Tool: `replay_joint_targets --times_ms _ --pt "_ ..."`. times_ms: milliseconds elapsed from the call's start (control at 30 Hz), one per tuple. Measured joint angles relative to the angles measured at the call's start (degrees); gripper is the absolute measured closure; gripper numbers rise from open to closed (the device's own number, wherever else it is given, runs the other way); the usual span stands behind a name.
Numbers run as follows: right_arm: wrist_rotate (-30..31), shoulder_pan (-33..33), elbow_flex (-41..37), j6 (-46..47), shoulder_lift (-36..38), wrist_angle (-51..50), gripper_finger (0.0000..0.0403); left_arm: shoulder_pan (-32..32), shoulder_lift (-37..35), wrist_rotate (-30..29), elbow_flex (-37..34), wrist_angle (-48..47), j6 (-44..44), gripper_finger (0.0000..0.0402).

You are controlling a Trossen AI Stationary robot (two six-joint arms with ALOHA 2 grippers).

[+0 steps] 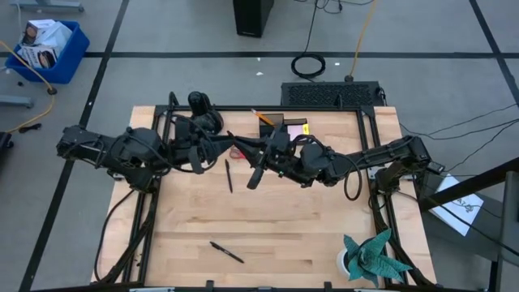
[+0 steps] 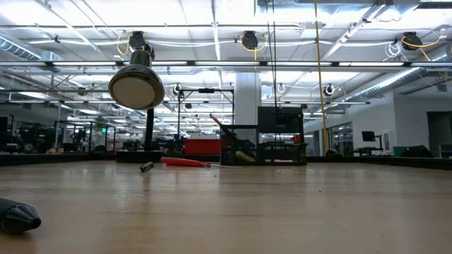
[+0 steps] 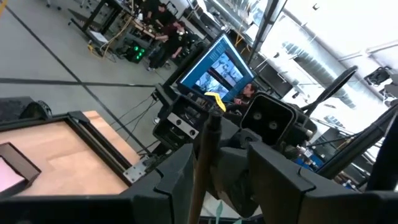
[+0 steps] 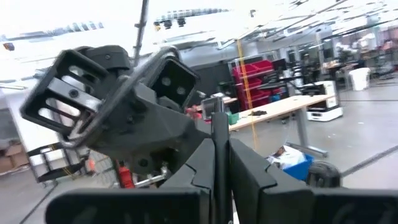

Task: Pick and place office supplies into organizer
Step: Put the black pen into the black desk organizer

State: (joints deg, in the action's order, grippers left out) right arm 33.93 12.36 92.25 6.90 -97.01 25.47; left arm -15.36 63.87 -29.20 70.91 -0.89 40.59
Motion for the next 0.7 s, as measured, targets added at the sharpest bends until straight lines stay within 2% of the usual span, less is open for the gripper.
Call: replay_joint_targets --times_ms 700 --pt "-1.2 0.9 0.0 2.8 0.0 -2.2 0.0384 0.9 1.4 0.7 0.0 2.6 -0.4 0.0248"
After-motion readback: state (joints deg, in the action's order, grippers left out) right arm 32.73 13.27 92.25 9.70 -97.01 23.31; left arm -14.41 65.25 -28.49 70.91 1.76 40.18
